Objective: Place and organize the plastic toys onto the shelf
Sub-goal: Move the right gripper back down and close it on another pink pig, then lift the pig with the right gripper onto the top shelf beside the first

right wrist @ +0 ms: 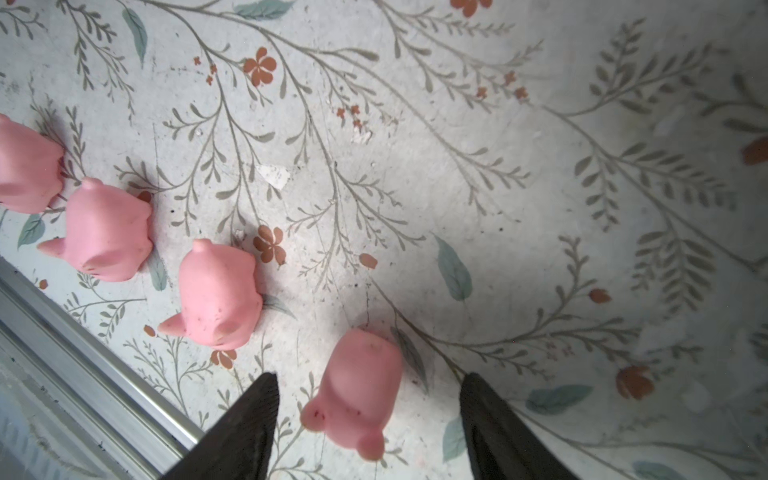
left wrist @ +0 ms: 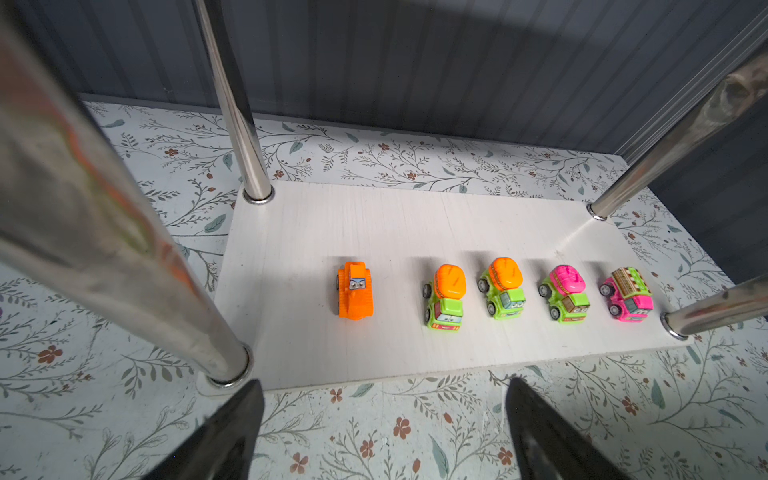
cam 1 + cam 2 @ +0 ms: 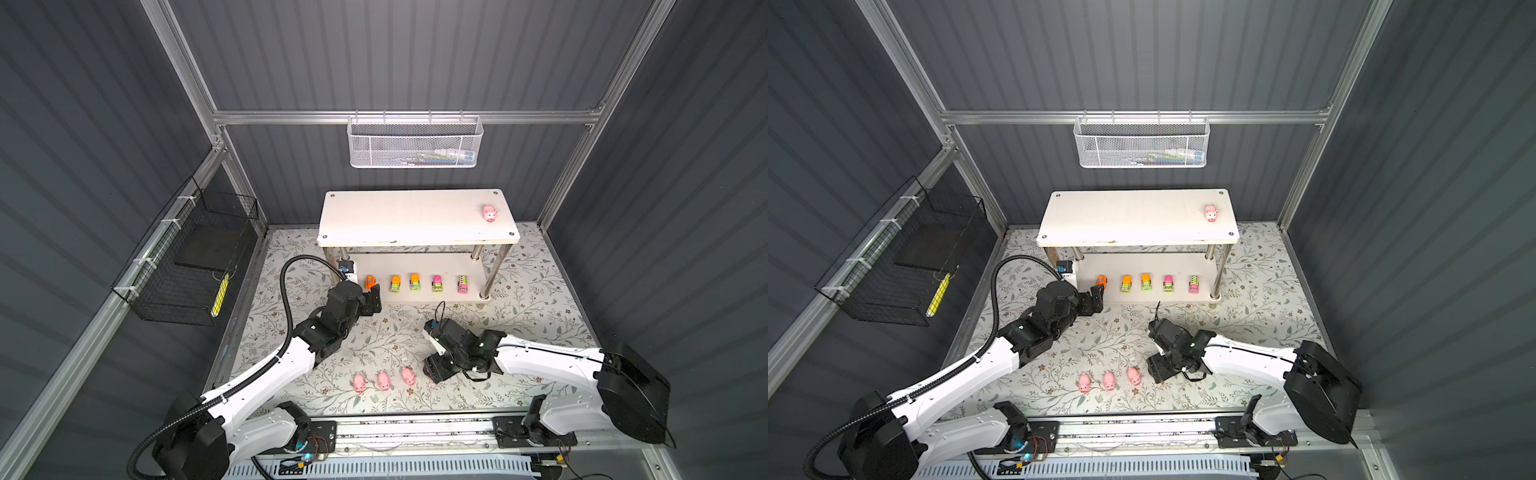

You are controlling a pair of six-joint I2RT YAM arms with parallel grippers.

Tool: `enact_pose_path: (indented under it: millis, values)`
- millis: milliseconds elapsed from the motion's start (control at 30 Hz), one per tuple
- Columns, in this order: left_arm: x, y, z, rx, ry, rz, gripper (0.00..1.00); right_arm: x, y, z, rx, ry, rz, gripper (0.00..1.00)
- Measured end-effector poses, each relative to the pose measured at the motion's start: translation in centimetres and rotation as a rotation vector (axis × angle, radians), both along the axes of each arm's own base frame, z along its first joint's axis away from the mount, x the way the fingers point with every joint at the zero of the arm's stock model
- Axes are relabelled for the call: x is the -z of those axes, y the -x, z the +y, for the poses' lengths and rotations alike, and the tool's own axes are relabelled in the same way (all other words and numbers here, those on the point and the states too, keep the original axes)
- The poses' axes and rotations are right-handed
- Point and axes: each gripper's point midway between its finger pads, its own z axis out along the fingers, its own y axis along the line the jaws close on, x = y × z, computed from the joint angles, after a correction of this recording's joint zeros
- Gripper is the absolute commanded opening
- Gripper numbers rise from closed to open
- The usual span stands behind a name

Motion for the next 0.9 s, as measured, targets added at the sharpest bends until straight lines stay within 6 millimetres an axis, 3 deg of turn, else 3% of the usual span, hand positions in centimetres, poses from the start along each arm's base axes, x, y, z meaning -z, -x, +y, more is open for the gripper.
enact_pose_path:
  millis: [600, 800, 900]
  values:
    - [0.9, -0.2, -0.2, -0.003, -0.013, 0.019, 0.91, 1.9, 1.2, 0.8, -0.054, 0.078, 0.067, 0.52]
    - [0.9, -0.2, -0.2, -0.003, -0.013, 0.019, 0.91, 2.0, 1.3, 0.6, -0.058, 0.095, 0.066, 0.38]
    - [0.9, -0.2, -0.2, -0.003, -0.013, 0.019, 0.91, 1.9, 1.4, 0.5, -0.056, 0.11, 0.065, 0.37]
